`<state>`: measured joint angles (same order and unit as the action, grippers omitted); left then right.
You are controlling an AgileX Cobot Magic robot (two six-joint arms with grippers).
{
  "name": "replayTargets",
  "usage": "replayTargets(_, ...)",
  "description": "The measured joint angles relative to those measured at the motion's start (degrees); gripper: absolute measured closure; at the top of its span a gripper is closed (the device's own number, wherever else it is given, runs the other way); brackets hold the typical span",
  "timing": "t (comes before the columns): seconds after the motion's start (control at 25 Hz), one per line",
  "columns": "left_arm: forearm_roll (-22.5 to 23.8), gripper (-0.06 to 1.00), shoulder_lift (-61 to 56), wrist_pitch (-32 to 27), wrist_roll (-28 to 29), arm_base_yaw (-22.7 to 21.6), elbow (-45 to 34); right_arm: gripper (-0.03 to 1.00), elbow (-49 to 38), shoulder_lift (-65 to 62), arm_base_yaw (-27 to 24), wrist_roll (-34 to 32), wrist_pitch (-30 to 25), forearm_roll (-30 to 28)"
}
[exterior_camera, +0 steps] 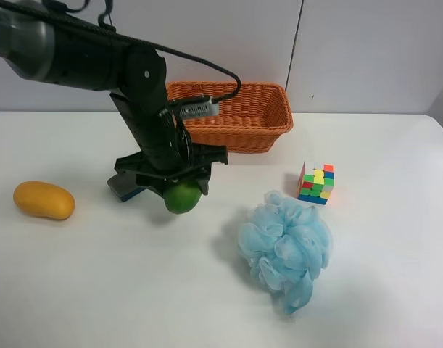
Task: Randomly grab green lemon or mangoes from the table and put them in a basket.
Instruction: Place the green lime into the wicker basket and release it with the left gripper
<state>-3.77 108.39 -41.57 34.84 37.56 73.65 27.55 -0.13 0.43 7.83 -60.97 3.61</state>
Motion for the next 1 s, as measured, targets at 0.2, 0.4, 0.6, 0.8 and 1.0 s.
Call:
replayTargets(0.2, -0.01, 0.33, -4.12, -4.13, -2.08, -0.66, 3.84, -0.02, 0.00, 0.00, 0.00, 0.00, 0.00, 0.00)
replayTargets(0.4, 0.05, 0.33, -4.29, -9.24, -7.46, -2.83, 12.38, -0.02, 0.00, 0.00, 0.00, 0.00, 0.00, 0.00)
replayTargets(0.6, 0.05, 0.33, -1.34, -12.65, -13.99, -6.29, 24.35, -0.02, 0.00, 0.00, 0.00, 0.00, 0.00, 0.00)
replayTargets(0.8, 0.05, 0.33, 3.97, -12.71, -18.76, -7.77, 31.49, -0.02, 0.00, 0.00, 0.00, 0.00, 0.00, 0.00)
replayTargets(1.0, 0.16, 0.33, 12.43, -10.52, -24.49, -8.71, 41.44, -0.02, 0.00, 0.00, 0.00, 0.00, 0.00, 0.00)
